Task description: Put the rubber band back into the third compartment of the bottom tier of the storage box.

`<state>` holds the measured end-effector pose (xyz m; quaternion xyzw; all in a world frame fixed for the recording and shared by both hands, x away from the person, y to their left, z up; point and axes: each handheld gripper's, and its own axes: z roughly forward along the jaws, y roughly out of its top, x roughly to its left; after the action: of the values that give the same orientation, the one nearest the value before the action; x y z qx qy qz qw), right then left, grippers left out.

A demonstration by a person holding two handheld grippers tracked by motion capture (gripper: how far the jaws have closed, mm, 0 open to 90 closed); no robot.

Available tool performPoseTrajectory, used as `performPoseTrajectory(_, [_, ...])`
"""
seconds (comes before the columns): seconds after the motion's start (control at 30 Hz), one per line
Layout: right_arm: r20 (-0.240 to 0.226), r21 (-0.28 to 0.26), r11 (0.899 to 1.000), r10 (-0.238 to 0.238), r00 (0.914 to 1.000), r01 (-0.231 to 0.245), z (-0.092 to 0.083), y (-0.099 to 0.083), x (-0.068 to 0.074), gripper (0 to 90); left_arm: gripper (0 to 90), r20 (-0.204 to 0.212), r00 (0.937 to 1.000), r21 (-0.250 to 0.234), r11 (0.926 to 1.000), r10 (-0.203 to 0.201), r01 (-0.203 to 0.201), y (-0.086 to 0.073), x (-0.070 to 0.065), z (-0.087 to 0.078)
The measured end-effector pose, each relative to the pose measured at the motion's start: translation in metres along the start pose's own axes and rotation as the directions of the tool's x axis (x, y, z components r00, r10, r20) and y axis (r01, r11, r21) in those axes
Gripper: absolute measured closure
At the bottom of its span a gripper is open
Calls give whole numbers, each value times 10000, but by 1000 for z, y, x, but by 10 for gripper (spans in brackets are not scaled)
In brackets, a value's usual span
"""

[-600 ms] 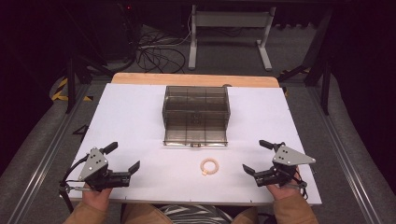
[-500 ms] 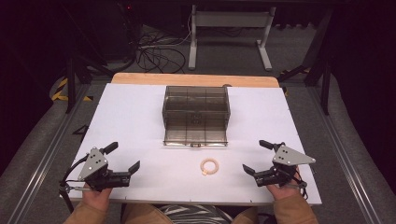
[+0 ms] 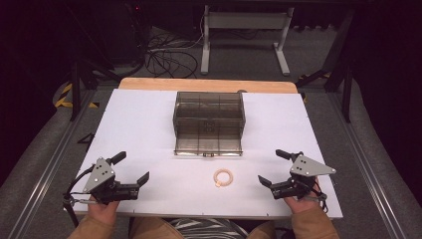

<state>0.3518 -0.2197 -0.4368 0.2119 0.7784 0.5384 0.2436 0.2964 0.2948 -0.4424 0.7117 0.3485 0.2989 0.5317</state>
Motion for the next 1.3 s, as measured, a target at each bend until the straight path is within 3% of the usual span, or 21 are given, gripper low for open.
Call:
performPoseTrajectory(0.47, [-149,248,9996,-88,9998,92,6,8,1,26,10,-25,10000,-44,10000,5,-5,0,-1,0])
performPoseTrajectory(0.83, [-617,686,9974,-189,9979,231,26,24,1,33,11,2,10000,10,10000,10,-10,0,-1,1])
performPoseTrajectory(1.3, [-1004,853,9956,-297,9945,384,49,38,2,33,12,56,10000,20,10000,26,-26,0,-1,2])
